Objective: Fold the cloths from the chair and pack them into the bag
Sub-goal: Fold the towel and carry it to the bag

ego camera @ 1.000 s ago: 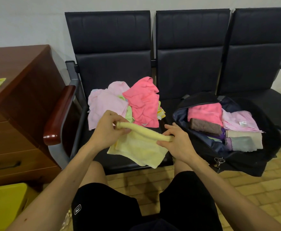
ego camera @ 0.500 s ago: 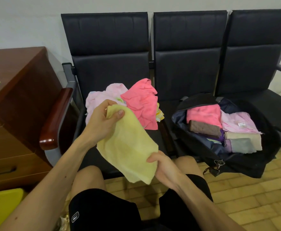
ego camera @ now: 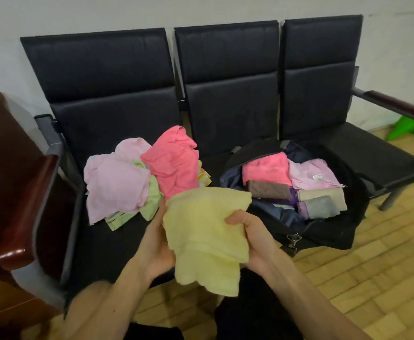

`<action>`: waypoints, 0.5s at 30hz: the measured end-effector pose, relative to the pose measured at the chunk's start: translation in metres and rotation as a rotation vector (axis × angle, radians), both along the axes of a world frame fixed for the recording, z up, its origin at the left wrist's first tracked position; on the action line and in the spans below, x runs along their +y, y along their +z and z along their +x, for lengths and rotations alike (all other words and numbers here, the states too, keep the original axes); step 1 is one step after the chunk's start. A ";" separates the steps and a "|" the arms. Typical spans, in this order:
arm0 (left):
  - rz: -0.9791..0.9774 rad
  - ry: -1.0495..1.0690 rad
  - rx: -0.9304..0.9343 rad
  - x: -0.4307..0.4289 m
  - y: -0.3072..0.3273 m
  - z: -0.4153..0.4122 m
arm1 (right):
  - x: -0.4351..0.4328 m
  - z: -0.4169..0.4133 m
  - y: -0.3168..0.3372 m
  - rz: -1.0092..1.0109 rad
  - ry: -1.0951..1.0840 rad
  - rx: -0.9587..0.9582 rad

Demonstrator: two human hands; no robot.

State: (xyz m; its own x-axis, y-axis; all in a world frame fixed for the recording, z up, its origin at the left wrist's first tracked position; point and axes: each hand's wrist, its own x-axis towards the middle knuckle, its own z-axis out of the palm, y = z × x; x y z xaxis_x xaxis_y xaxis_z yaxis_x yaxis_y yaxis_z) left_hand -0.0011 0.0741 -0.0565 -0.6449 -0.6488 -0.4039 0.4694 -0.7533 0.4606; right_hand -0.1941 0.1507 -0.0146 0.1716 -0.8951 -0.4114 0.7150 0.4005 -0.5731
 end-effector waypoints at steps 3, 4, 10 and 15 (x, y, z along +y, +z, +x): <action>-0.019 -0.147 -0.106 0.004 -0.014 -0.028 | 0.004 -0.027 -0.013 0.044 -0.075 0.086; -0.060 -0.170 -0.213 0.003 -0.016 -0.036 | 0.006 -0.037 -0.018 0.056 -0.096 0.108; -0.209 -0.301 -0.510 -0.015 -0.032 -0.095 | 0.015 -0.100 -0.051 0.150 -0.241 0.299; -0.285 -0.333 -0.547 -0.041 -0.047 -0.164 | -0.002 -0.157 -0.067 0.185 -0.317 0.340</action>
State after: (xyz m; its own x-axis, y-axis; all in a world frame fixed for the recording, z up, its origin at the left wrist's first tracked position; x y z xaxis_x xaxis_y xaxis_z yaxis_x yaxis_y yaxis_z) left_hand -0.1649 0.0333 -0.1036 -0.5804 -0.5811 -0.5705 -0.1207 -0.6314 0.7660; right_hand -0.3515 0.1488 -0.0812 -0.2683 -0.7886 -0.5534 0.6026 0.3108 -0.7351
